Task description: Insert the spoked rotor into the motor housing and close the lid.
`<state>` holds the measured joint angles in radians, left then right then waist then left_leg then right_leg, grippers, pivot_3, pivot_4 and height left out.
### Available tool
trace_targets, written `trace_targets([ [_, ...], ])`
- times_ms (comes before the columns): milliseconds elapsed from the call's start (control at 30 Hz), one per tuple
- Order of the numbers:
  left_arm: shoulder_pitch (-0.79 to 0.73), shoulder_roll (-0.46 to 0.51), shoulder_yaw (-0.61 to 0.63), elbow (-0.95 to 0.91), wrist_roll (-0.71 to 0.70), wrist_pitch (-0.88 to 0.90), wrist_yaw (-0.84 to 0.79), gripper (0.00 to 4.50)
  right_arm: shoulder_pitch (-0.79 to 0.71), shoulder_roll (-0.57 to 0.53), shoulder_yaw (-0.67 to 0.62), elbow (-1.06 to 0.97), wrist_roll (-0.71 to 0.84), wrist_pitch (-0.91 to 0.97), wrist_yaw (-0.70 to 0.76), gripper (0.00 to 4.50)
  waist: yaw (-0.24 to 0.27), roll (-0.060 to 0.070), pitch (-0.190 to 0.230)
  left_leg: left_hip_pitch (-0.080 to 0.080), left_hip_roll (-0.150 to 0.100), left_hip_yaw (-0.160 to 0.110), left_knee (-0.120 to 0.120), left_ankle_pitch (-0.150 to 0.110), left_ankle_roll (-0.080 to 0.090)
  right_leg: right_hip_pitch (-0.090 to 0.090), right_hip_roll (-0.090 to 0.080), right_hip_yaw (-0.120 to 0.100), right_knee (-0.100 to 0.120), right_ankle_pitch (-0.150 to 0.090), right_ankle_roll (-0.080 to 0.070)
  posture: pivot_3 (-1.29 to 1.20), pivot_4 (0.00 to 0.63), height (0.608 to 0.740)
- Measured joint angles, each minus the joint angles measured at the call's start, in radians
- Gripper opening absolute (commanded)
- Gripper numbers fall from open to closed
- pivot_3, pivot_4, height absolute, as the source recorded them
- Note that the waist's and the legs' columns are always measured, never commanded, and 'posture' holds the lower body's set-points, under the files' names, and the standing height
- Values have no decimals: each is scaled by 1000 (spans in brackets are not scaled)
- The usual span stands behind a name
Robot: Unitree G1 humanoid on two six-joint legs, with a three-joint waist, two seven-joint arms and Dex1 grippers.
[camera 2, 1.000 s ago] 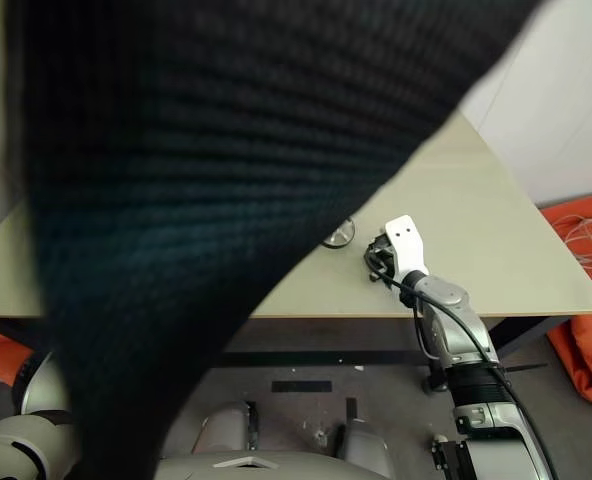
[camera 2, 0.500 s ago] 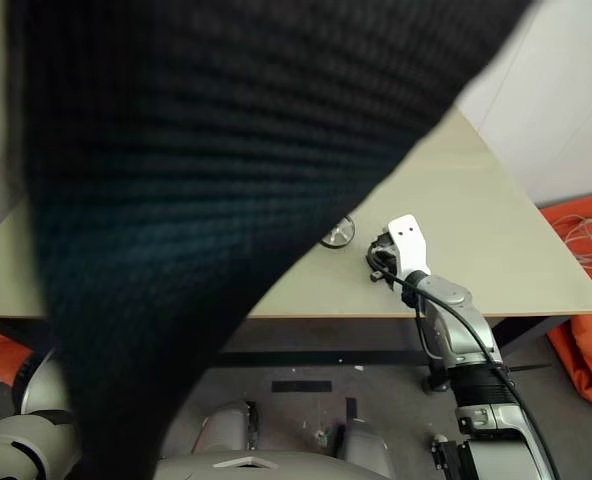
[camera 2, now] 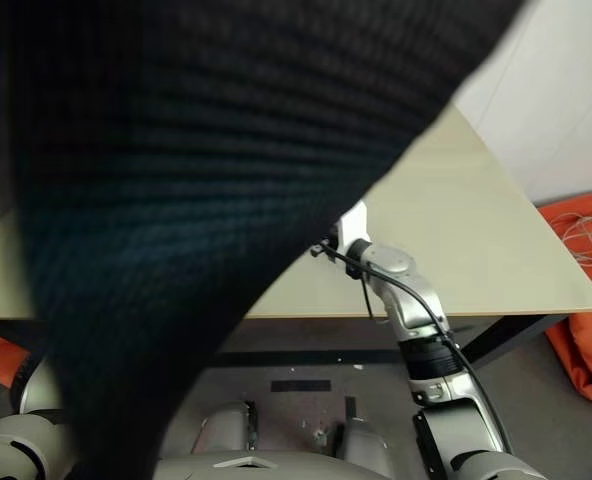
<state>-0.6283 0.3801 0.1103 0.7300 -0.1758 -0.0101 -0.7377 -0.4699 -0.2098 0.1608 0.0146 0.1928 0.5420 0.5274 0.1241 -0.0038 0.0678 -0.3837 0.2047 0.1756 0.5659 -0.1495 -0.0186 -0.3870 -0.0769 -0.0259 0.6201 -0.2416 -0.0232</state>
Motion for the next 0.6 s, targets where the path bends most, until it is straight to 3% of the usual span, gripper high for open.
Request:
trace_targets([
  [600,35,11,3,-77,-2,22,21,4500,-220,120,49,455,-96,-182,4,596,-3,0,0,-2,0,0,0,2,-4,-2,0,0,1,0,0,0,0,740],
])
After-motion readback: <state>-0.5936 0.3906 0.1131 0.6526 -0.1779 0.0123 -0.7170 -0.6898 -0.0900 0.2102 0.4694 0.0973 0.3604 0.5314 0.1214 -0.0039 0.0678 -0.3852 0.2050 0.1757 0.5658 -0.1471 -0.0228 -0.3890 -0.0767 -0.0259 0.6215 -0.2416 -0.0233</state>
